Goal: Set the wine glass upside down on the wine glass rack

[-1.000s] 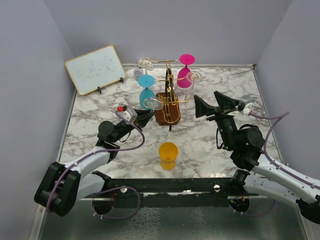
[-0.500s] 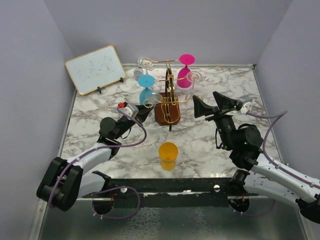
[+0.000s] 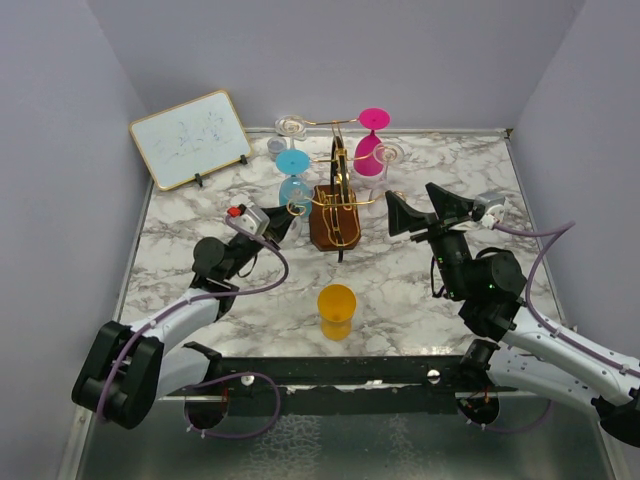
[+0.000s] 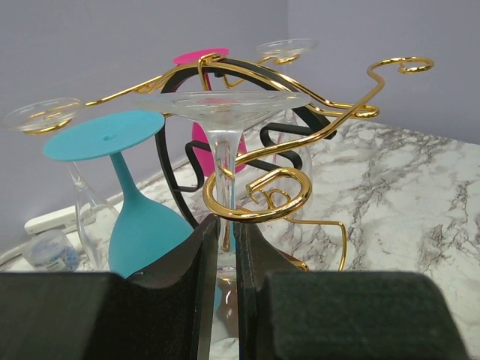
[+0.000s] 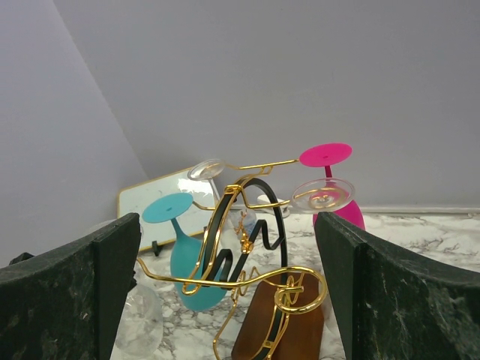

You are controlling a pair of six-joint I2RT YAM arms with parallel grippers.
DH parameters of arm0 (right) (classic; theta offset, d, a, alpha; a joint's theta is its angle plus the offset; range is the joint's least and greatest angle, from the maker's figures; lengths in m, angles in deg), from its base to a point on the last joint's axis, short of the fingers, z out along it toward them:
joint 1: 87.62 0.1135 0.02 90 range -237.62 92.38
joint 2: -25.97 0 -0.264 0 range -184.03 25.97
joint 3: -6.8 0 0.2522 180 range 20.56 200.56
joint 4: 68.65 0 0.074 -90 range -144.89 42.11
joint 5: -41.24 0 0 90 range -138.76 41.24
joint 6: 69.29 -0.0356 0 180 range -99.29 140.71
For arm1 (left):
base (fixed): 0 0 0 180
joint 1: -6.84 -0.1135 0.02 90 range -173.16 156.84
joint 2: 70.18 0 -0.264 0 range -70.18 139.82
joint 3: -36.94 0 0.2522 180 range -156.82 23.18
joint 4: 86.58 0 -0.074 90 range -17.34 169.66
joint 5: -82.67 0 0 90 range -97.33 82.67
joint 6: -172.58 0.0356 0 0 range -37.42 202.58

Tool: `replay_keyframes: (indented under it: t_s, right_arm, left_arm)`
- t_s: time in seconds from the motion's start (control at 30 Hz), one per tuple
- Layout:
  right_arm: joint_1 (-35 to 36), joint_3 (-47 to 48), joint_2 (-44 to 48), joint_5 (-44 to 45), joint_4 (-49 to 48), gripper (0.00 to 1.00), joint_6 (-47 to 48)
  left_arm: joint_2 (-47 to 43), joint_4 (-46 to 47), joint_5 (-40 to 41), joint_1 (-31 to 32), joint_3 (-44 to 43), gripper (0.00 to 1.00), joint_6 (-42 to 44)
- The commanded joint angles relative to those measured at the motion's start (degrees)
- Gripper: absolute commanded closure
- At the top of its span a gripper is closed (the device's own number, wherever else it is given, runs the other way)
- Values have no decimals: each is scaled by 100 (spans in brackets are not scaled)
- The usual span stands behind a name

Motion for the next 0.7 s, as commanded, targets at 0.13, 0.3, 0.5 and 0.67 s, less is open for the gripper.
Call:
replay_keyframes:
  t_s: [0.13, 0.3, 0.5, 0.67]
  right_arm:
    - [29, -106, 110, 105, 3, 1, 0]
    - [29, -109, 93, 78, 0, 1, -27]
    - [29, -143, 69, 68, 17, 1, -70]
    - [29, -168, 68, 15, -16, 1, -61]
  left_arm:
    - [-359, 515, 9, -151, 175, 100, 44]
    - [-425, 456, -452, -156, 289, 100, 97]
    - [-459, 305, -962, -147, 352, 100, 182]
    - [-447, 175, -1152, -130, 406, 100, 304]
